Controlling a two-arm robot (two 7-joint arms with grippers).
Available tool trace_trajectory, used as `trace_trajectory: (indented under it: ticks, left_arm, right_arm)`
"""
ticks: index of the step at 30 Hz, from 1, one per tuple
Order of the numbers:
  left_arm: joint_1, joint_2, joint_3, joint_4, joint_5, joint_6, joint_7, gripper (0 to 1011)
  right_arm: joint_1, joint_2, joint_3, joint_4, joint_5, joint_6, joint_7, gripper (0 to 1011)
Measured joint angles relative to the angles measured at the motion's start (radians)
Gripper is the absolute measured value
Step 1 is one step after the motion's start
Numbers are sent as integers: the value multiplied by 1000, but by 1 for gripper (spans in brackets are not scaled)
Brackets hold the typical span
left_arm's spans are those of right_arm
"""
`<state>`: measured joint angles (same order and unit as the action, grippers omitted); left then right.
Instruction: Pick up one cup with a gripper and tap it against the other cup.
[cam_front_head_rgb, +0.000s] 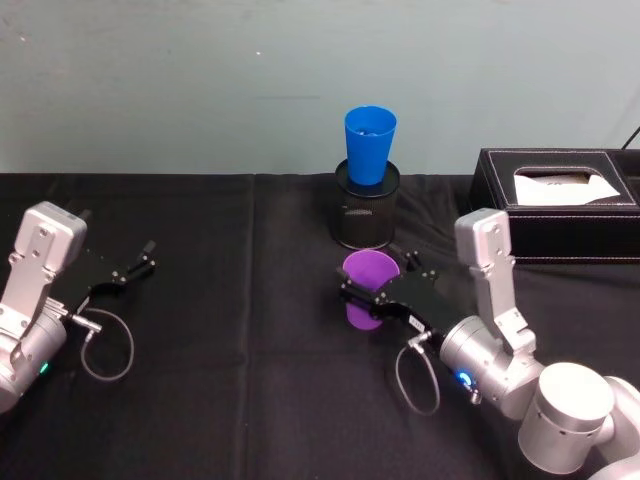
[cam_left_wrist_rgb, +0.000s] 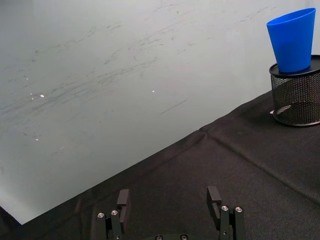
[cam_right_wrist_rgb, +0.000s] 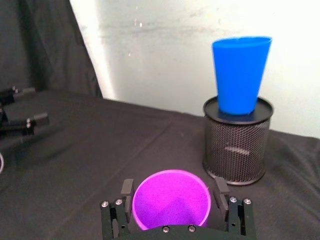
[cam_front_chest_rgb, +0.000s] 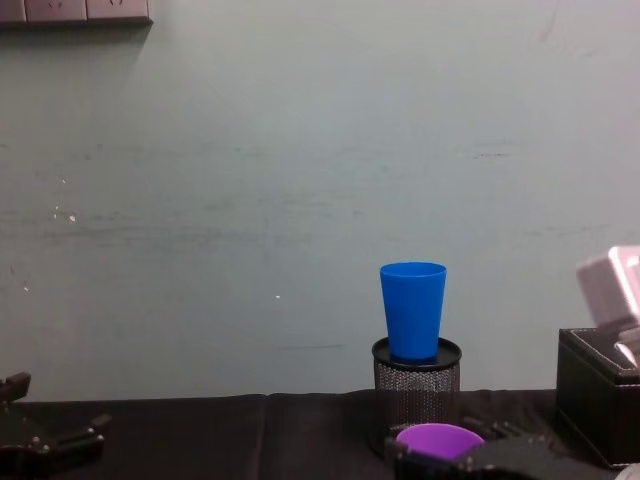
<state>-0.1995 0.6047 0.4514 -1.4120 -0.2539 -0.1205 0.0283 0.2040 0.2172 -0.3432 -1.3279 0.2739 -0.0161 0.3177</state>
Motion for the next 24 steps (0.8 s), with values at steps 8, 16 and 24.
trace_trajectory:
  ticks: [8,16,24]
  left_arm:
    - [0,0,0,0,0,0,0,1000]
    - [0,0,0,0,0,0,0,1000]
    - [0,0,0,0,0,0,0,1000]
  right_arm:
    - [-31,6,72,-77,54,-52,-4,1002]
    - [-64,16,154,-124,39,-66,-100,1002]
    - [-66,-1,165,-108,-56,-37,-190,1002]
